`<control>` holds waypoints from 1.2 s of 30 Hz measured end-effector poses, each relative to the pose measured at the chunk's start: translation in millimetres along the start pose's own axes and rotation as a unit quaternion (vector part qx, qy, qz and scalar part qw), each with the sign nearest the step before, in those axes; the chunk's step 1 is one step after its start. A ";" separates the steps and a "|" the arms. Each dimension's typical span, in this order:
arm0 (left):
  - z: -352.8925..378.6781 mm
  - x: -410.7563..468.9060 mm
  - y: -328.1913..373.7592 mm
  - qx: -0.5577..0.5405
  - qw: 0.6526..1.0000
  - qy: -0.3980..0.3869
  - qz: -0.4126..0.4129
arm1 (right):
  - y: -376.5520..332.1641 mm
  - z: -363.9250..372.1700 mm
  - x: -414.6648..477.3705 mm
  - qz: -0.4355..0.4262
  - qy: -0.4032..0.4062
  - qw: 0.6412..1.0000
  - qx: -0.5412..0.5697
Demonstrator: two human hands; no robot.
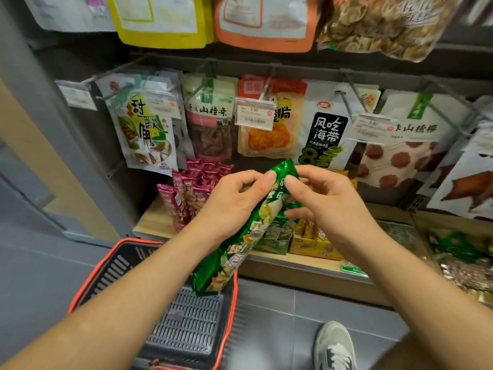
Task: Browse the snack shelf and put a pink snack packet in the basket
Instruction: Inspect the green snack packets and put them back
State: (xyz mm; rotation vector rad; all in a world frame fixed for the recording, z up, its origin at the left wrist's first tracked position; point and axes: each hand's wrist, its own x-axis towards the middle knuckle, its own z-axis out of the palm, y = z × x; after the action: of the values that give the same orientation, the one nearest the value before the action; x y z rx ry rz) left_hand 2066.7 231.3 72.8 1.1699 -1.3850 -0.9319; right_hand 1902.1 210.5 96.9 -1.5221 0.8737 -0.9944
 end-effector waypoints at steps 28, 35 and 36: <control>-19.9 -5.6 -15.1 0.166 0.964 -0.176 -0.109 | 19.5 -11.0 5.9 0.072 0.150 0.982 0.089; -50.1 -3.4 -11.3 0.232 0.938 -0.200 -0.160 | 19.3 -19.1 10.7 0.086 0.212 0.961 0.155; -52.5 -3.4 -11.0 0.230 0.939 -0.200 -0.162 | 19.9 -18.4 10.3 0.085 0.213 0.961 0.156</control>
State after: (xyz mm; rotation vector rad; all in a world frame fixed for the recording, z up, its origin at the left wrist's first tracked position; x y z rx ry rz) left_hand 2120.2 235.4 69.2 1.6617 -1.8401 -1.1597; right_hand 1888.6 190.9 80.2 -0.9622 1.0683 -1.2877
